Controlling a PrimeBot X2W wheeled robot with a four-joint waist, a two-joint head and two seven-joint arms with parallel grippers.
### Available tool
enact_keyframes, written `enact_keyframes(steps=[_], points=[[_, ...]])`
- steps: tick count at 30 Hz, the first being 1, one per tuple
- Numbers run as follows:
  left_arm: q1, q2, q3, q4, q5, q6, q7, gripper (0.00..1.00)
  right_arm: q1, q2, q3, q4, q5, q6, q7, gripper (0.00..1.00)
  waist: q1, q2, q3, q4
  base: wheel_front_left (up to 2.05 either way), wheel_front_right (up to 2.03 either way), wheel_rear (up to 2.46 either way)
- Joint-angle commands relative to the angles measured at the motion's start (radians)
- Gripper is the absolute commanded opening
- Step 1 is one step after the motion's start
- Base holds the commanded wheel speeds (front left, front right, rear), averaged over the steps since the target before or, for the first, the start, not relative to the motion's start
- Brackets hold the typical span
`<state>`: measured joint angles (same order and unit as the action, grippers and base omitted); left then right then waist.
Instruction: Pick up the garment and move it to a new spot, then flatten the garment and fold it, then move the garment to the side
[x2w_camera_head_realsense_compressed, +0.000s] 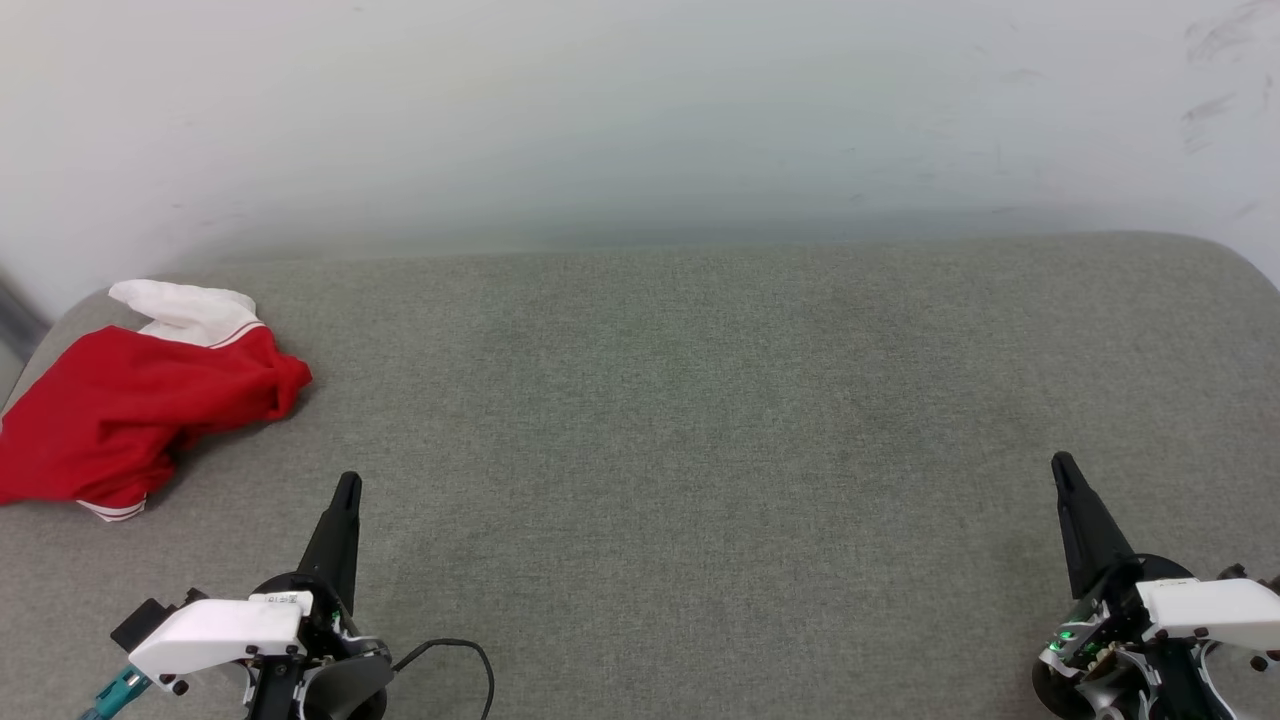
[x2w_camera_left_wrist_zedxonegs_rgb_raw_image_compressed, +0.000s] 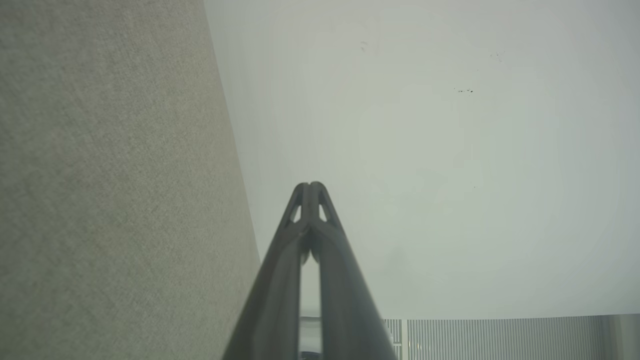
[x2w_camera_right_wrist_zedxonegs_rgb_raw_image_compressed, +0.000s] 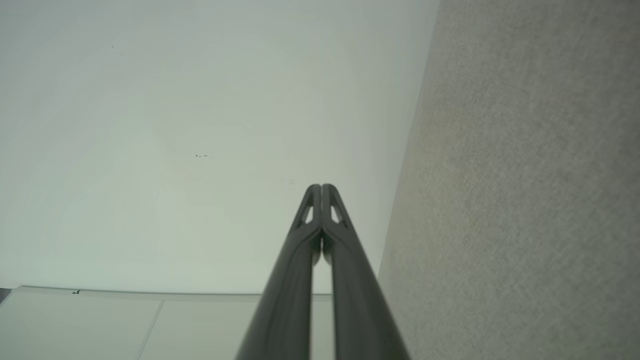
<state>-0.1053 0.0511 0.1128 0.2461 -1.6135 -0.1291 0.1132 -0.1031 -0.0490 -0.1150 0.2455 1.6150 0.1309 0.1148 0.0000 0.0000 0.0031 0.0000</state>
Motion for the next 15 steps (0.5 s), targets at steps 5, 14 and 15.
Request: enact_keyframes(steps=[5,14,15], points=[[-0.007,-0.001,0.003,0.0,0.002,-0.004,0.005,0.0,-0.011,-0.001,0.001,0.001,-0.004,0.0,0.0,0.0,0.0,0.0,0.0,0.0,0.0,0.0,0.0],[-0.007,-0.001,0.003,0.0,0.002,-0.004,0.004,0.0,-0.011,-0.001,0.001,0.001,-0.004,0.0,0.0,0.0,0.0,0.0,0.0,0.0,0.0,0.0,0.0],[-0.007,-0.001,0.003,0.0,0.002,-0.004,0.004,0.0,-0.011,-0.001,0.001,0.001,-0.004,0.0,0.0,0.0,0.0,0.0,0.0,0.0,0.0,0.0,0.0]])
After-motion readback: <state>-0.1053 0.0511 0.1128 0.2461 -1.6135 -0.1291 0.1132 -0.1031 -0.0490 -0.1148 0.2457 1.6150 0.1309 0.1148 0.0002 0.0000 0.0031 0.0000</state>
